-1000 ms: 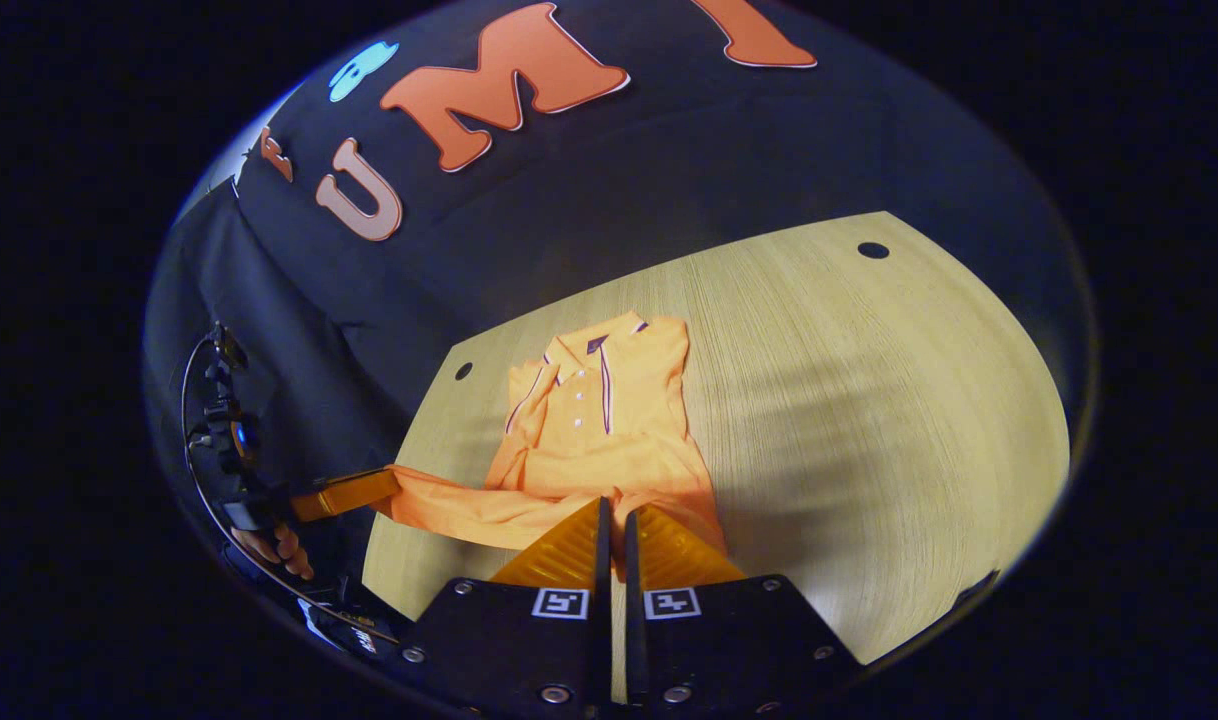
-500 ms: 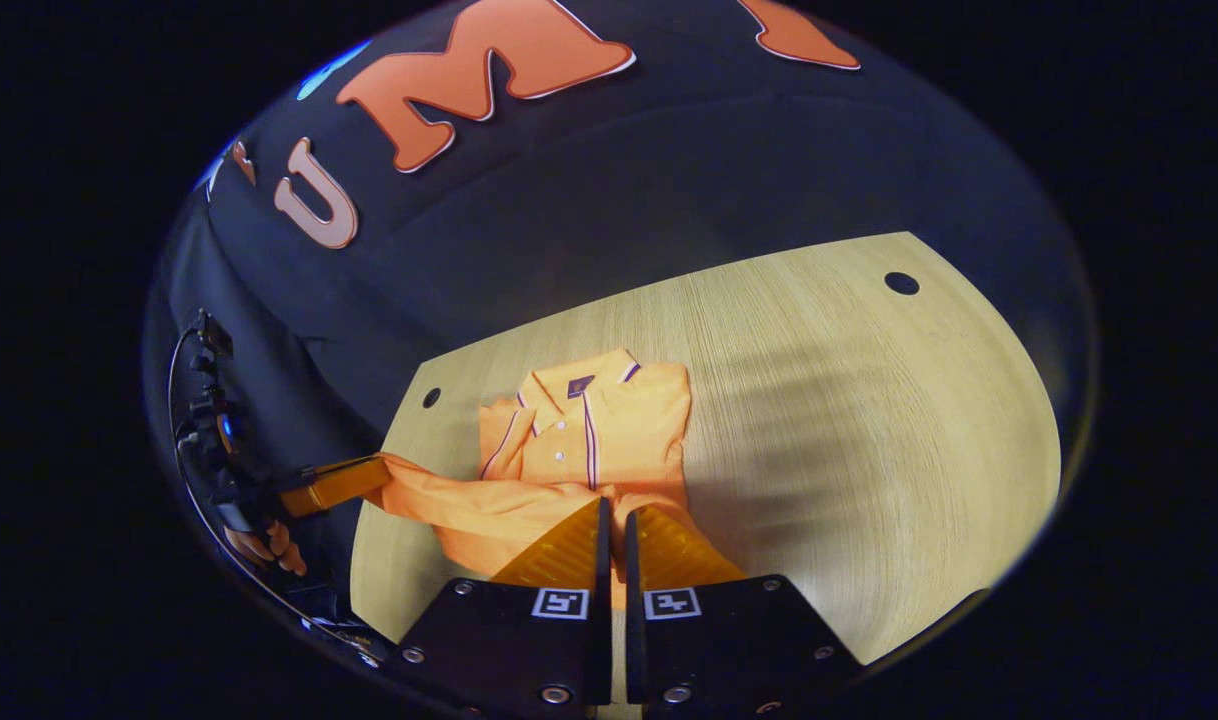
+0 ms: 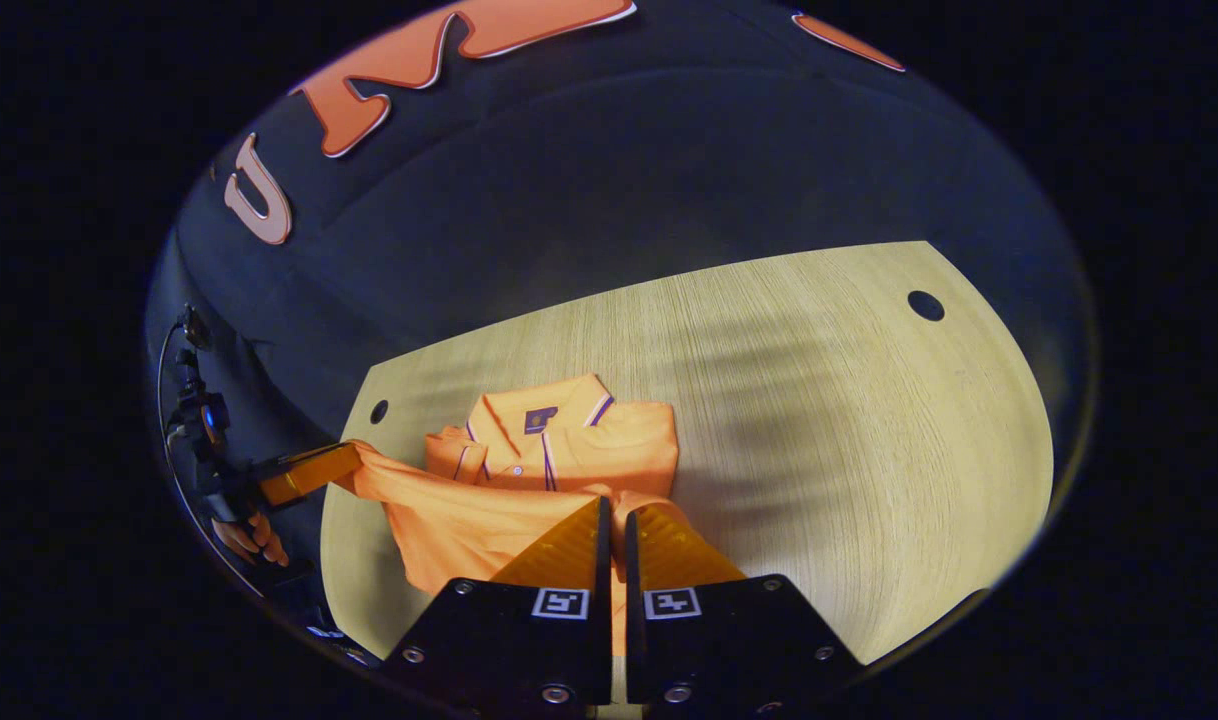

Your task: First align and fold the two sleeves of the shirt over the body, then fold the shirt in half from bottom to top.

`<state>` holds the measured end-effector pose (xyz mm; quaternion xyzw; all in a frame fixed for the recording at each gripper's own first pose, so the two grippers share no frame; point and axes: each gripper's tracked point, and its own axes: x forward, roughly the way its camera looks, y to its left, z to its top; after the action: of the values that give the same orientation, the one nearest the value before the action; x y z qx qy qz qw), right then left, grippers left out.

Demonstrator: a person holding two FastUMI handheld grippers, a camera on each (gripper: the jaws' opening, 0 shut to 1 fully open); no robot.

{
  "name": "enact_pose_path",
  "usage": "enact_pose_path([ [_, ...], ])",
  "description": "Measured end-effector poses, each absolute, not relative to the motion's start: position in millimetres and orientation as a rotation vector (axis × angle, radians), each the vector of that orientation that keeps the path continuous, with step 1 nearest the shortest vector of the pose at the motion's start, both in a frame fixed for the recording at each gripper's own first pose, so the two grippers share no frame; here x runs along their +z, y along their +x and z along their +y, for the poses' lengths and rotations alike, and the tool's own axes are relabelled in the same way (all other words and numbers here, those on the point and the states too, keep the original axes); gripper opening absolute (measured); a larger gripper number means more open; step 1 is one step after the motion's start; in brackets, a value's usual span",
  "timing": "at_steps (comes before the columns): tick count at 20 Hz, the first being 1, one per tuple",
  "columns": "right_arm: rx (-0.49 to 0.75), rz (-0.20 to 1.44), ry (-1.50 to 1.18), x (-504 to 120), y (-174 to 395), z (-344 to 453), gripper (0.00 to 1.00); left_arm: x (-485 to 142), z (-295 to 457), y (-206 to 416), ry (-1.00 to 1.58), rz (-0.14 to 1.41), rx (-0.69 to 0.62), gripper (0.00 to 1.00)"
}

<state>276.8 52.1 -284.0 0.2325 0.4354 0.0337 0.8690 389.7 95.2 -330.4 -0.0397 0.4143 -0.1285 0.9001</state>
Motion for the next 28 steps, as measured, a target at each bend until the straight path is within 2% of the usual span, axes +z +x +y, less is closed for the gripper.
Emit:
enact_pose_path([
  [10, -0.001, 0.921, 0.422, -304.9, 360.0, 45.1, 0.06, -360.6, 106.0, 449.7, 0.002, 0.849, -0.213, 0.01],
  [13, 0.007, 0.913, 0.526, -289.6, 375.7, 47.2, 0.06, -359.5, 118.6, 450.2, 0.091, 0.866, -0.175, 0.08],
  [15, -0.029, 0.909, 0.571, -289.8, 373.0, 36.7, 0.13, -346.4, 117.3, 457.3, 0.089, 0.817, -0.185, 0.39],
  [16, -0.043, 0.901, 0.565, -286.6, 371.5, 28.7, 0.30, -339.5, 117.0, 458.3, 0.086, 0.798, -0.190, 0.55],
  [17, -0.049, 0.880, 0.549, -284.6, 371.9, 20.6, 0.33, -330.6, 118.6, 455.3, 0.084, 0.785, -0.191, 0.72],
  [18, -0.050, 0.853, 0.533, -278.8, 372.6, 12.9, 0.48, -324.4, 119.3, 454.5, 0.084, 0.774, -0.190, 0.90],
  [20, -0.062, 0.803, 0.514, -261.2, 371.5, -2.3, 0.72, -303.3, 118.1, 449.9, 0.067, 0.739, -0.180, 0.99],
  [21, -0.061, 0.772, 0.507, -249.5, 366.1, -4.3, 0.70, -291.0, 117.3, 446.3, 0.055, 0.718, -0.175, 0.99],
  [22, -0.067, 0.740, 0.495, -235.6, 360.9, -7.8, 0.85, -278.0, 114.5, 442.1, 0.041, 0.700, -0.177, 0.99],
  [28, -0.046, 0.552, 0.369, -143.8, 317.7, -9.7, 0.97, -190.8, 93.5, 398.5, -0.010, 0.566, -0.158, 0.99],
])
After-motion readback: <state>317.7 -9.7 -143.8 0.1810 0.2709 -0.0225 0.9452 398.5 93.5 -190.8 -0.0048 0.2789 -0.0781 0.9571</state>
